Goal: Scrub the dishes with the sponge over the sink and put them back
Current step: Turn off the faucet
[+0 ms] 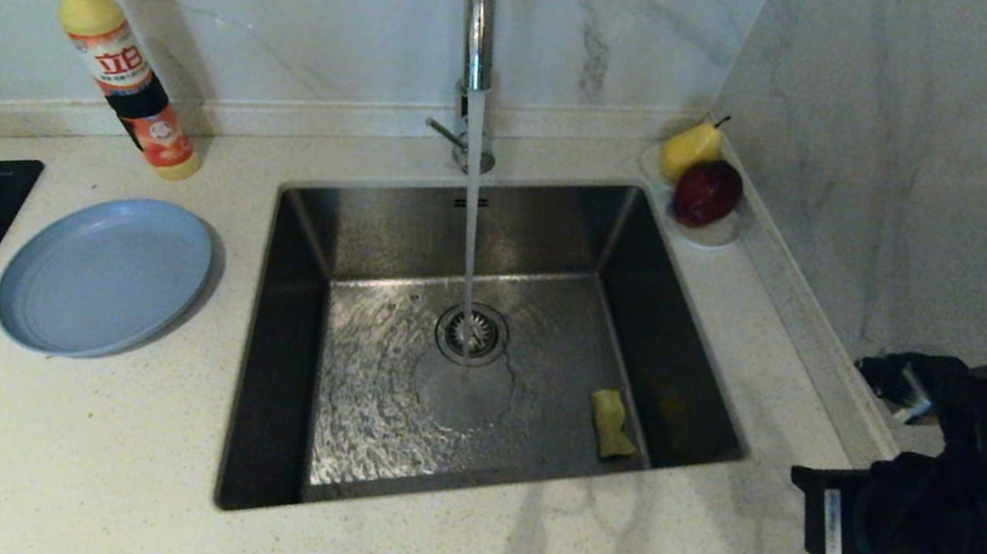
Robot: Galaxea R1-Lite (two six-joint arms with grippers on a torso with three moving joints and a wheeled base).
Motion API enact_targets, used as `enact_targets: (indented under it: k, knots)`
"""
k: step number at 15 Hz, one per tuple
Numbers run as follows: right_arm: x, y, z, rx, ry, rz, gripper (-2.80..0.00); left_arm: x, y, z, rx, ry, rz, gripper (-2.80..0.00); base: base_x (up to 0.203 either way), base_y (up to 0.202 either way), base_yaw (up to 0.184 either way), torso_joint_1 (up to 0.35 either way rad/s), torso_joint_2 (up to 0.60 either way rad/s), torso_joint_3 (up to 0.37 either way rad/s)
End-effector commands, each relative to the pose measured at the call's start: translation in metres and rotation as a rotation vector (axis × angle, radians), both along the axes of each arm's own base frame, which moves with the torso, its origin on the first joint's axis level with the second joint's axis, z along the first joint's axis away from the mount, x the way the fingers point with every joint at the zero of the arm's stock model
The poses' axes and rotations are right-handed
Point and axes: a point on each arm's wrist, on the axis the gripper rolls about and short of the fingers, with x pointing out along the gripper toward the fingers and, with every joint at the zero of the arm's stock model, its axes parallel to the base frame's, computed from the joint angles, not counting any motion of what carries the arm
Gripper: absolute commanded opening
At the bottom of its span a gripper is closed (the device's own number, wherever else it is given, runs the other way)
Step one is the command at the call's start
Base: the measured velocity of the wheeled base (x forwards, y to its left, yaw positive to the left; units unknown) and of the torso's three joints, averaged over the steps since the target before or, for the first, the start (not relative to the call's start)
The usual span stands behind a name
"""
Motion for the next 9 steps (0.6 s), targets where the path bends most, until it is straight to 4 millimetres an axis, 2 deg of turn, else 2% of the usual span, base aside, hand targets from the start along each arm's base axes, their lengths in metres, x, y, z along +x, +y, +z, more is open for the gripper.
enact_targets:
  k: [1,3,7,9]
  knots:
    - [-0.036,-0.020,0.012,0.059,-0.073,0.078,-2.80,0.000,0.000,0.000,-0.001,0.002,0.000,-2.80,0.000,0.000,0.000,0.000,0.00,0.000]
    - [-0.061,-0.041,0.009,0.067,-0.109,0.147,-2.80,0.000,0.000,0.000,-0.001,0.001,0.000,-2.80,0.000,0.000,0.000,0.000,0.00,0.000]
    - [-0.113,-0.079,-0.016,0.092,-0.158,0.277,-2.80,0.000,0.000,0.000,-0.001,0.001,0.000,-2.80,0.000,0.000,0.000,0.000,0.00,0.000]
    - [-0.138,-0.090,-0.027,0.087,-0.191,0.290,-2.80,0.000,0.000,0.000,-0.001,0.002,0.000,-2.80,0.000,0.000,0.000,0.000,0.00,0.000]
